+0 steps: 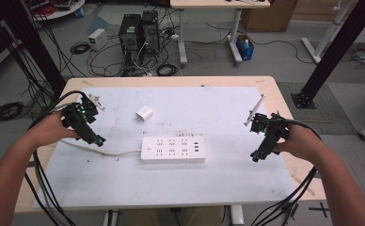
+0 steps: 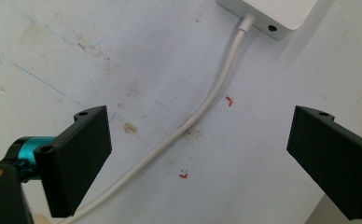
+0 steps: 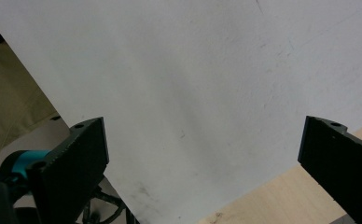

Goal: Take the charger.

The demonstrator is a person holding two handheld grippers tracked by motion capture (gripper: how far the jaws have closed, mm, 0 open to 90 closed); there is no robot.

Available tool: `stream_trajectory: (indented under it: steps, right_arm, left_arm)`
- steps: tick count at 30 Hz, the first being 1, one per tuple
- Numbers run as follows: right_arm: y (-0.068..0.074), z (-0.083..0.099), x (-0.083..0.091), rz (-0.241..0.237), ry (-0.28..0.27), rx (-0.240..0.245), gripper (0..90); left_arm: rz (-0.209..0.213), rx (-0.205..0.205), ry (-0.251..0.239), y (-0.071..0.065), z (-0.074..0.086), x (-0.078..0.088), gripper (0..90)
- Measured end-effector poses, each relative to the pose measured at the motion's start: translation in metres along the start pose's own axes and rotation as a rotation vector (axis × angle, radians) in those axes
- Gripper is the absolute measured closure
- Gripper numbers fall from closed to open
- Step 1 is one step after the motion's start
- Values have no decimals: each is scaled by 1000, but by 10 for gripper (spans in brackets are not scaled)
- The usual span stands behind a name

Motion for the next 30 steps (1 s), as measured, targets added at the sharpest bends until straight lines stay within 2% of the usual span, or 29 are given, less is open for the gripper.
stream_trajectory:
  steps: [3,4,5,7,9,13,14,16,17,18,20,22,24,25,27,29,30]
  right_arm:
    - [-1,-1,0,3,-1,3,10]
    - [-2,-1,0,9,-2,0,10]
    - [-1,-1,0,15,-4,-12,10]
    - [-2,0,1,18,-4,-3,14]
    - [-2,0,1,16,-14,-10,14]
    - [-3,0,0,20,-13,-9,14]
    - [-3,-2,0,22,-20,-23,14]
    - [-5,-3,-1,22,-25,-9,14]
    - [-5,-4,-1,20,-28,5,14]
    - [-4,-6,-2,19,-37,-3,14]
    - [-6,-9,-4,16,-44,1,14]
    - [-8,-13,-5,14,-49,-7,14]
    - [-8,-13,-5,15,-44,-6,14]
    - [-9,-15,-6,17,-43,-14,14]
    - [-10,-18,-6,18,-52,-16,14]
    - [-12,-19,-7,25,-47,-18,14]
    - [-13,-20,-8,26,-46,-18,14]
  left_arm:
    - [-8,8,-1,2,-2,0,65]
    - [-8,28,4,3,-4,-1,64]
    - [-8,28,4,3,-4,-1,65]
    - [-14,46,-18,4,-10,0,65]
    - [-20,46,-23,5,-12,1,64]
    - [-37,78,-38,9,-17,2,65]
    - [-48,112,-39,13,-21,1,64]
    - [-55,124,-42,15,-23,0,64]
    - [-56,151,-46,20,-25,0,64]
    - [-56,151,-46,20,-25,0,65]
    - [-74,222,-45,31,-29,-3,64]
    - [-80,273,-58,37,-33,-5,64]
    - [-80,273,-58,37,-33,-5,65]
    - [-79,303,-83,43,-44,-7,65]
    - [-98,320,-77,48,-50,-10,65]
    - [-95,348,-76,51,-57,-15,65]
    - [-95,348,-76,51,-57,-15,64]
Point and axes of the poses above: each handheld gripper's, and its own axes: x roughly backward along the jaws, z roughly out of its underside, y roughly to its left, the point moved 10 cm from there along -x, roughly forward along the jaws, and after that the axes turned 2 degrees about -y, right-handed, at the moved point
